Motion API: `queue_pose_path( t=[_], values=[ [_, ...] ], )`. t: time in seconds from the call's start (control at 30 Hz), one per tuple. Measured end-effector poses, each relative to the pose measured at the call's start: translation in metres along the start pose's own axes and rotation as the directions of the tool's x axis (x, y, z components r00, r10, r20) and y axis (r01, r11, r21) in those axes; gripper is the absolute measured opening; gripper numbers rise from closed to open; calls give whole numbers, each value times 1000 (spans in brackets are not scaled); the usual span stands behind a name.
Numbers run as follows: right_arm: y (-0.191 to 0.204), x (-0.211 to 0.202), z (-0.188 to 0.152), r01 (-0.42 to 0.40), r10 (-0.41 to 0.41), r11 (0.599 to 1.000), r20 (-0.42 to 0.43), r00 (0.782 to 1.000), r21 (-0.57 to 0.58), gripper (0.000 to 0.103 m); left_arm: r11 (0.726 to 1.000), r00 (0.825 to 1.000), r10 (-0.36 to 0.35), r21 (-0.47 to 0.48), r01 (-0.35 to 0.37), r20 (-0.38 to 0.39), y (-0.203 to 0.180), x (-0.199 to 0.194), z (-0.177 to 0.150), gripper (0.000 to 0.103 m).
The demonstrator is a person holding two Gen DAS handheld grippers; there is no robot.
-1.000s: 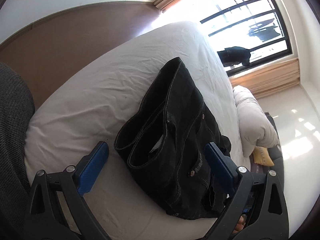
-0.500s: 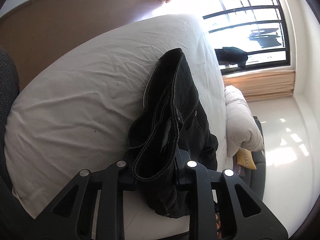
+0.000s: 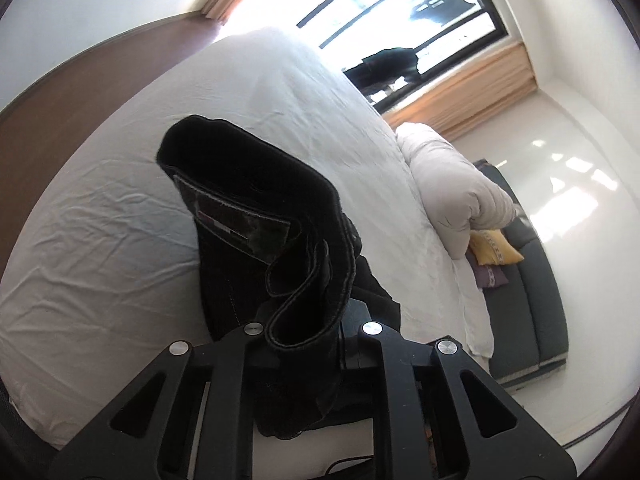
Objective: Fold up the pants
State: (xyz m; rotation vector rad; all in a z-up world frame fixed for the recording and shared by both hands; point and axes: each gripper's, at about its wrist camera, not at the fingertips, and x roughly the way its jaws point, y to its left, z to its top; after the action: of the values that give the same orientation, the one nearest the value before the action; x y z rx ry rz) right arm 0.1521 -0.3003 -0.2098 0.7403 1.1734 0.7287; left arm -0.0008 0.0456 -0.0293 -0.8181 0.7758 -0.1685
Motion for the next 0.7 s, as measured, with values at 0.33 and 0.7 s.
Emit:
queue_pose_path(
  t=[0.33,0.7],
  values=[
    [10,-82,38,-207,205,978,92,974,13,87,940,989,-10,334,61,-150,-138,96,-44,14],
    [95,-100,64,-31,14,960,-63,998,-277,99,815,978,110,579,11,-175,-180,147,-101,14]
  ],
)
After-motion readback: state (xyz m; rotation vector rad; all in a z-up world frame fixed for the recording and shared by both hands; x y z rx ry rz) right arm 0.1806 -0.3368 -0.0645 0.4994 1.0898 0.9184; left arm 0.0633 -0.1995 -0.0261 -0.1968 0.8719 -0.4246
